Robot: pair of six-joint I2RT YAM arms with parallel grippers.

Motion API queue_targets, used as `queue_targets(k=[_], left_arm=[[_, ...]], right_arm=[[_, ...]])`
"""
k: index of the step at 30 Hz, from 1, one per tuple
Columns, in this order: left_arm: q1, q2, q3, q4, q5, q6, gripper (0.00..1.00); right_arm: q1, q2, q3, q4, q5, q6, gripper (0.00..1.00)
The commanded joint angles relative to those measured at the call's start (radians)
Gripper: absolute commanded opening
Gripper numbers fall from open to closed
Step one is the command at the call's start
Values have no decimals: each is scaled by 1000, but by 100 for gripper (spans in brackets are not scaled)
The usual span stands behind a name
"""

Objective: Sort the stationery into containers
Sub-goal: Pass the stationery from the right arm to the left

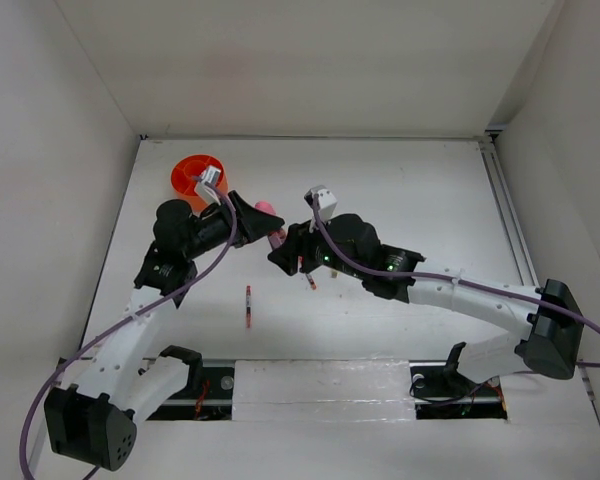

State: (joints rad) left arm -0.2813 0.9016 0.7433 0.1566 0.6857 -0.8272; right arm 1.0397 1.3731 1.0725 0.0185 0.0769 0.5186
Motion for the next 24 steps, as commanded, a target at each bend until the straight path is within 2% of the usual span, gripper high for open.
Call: queue_targets(k=[1, 3, 4, 6, 7, 8, 9, 10, 11, 13, 14, 18, 19, 24], left_arm=[[2, 8, -13, 84, 31, 8, 58], [2, 19, -13, 93, 31, 8, 41], [2, 19, -13, 103, 31, 8, 27], [2, 31, -13, 113, 41, 8, 10], [2, 31, -13, 113, 41, 8, 2], [2, 40, -1, 100, 41, 17, 0], [2, 40, 23, 78, -15, 40, 0], [2, 49, 39, 49, -58, 54, 0], [2, 49, 56, -13, -101, 68, 0], [2, 60, 114, -70, -213, 115, 0], [2, 72, 134, -113, -244, 128, 0], [2, 112, 240, -211, -417, 160, 0], [2, 121, 269, -236, -519, 160, 0], [2, 233, 430, -314, -791, 169, 0]], right_arm=[[-3, -11, 60, 123, -25, -15, 0], [-3, -11, 60, 123, -25, -15, 0], [-3, -11, 60, 123, -34, -15, 0], [-12, -2, 60, 146, -34, -15, 0], [-12, -2, 60, 146, -34, -15, 0], [-12, -2, 50, 146, -34, -15, 1], [-21, -2, 50, 146, -43, -15, 9], [-21, -2, 35, 146, -43, -25, 25], [-32, -23, 24, 146, -34, -25, 69], [-44, -45, 1, 146, -22, -25, 94], [-59, -72, -20, 132, -11, -25, 100], [-73, -147, -60, 31, 58, -57, 100], [-73, -166, -60, -10, 75, -68, 100], [-73, -270, -109, -140, 190, -100, 100]])
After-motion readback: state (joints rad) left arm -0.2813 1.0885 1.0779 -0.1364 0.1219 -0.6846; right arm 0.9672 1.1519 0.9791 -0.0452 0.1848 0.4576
